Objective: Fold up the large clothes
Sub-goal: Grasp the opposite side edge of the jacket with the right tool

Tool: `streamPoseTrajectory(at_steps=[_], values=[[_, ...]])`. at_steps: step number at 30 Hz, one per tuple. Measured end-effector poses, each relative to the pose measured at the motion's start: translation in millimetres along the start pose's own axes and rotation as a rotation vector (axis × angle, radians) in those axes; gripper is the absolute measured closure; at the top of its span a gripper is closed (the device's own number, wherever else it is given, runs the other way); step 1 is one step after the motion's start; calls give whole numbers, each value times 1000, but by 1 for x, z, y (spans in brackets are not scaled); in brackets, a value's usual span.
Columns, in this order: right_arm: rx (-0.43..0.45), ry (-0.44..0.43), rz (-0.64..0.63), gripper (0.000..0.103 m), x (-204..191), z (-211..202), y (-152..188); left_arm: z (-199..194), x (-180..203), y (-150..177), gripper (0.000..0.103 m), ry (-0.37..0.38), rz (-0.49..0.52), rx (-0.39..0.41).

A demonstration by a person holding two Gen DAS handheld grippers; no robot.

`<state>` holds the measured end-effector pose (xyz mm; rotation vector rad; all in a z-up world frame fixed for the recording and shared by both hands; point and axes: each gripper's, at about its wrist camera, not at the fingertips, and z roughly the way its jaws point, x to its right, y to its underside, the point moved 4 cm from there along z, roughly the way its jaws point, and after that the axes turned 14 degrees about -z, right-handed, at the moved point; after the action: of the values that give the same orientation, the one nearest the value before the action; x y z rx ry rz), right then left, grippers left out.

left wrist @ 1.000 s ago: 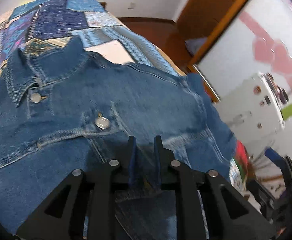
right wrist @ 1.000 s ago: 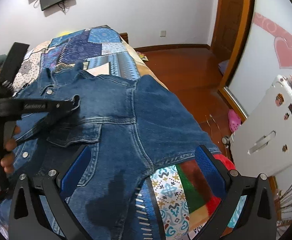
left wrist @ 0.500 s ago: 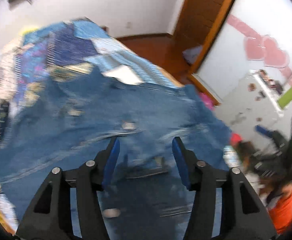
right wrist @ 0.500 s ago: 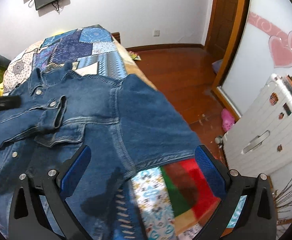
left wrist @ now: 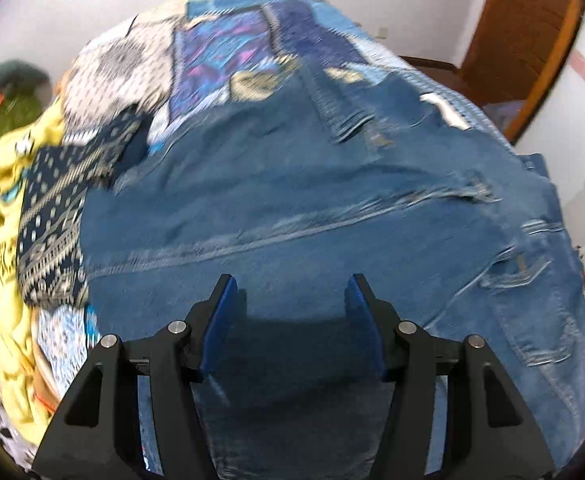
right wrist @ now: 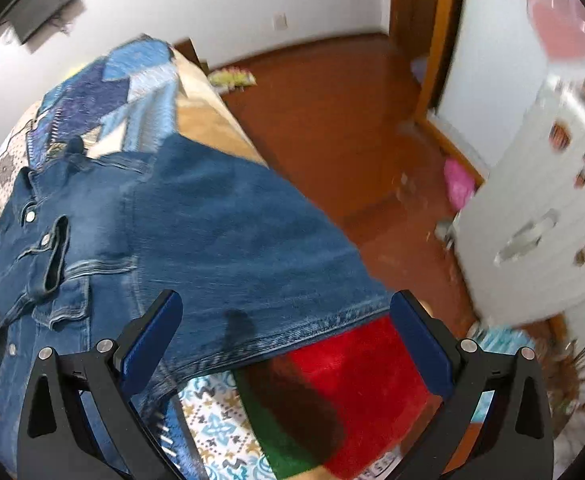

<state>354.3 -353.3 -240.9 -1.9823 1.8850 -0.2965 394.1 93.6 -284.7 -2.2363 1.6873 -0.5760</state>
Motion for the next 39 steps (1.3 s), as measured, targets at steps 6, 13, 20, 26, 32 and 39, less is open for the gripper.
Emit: streamPoseTrajectory(at_steps=[6, 13, 20, 26, 32, 39], values=[[-84, -171, 202, 0, 23, 28, 17, 9, -18, 11, 46, -11, -22, -5], [-93, -266, 308, 0, 28, 36, 18, 9, -11, 11, 46, -1, -24, 6], [-77, -265, 373, 5, 35, 51, 11, 5, -10, 15, 46, 35, -61, -5], [-49, -120, 316, 61, 38, 46, 6, -1, -10, 19, 46, 36, -65, -5], [23, -78, 255, 89, 38, 22, -2, -15, -12, 24, 46, 48, -68, 11], [186, -73, 112, 94, -2, -33, -45, -41, -24, 26, 46, 67, -80, 54]])
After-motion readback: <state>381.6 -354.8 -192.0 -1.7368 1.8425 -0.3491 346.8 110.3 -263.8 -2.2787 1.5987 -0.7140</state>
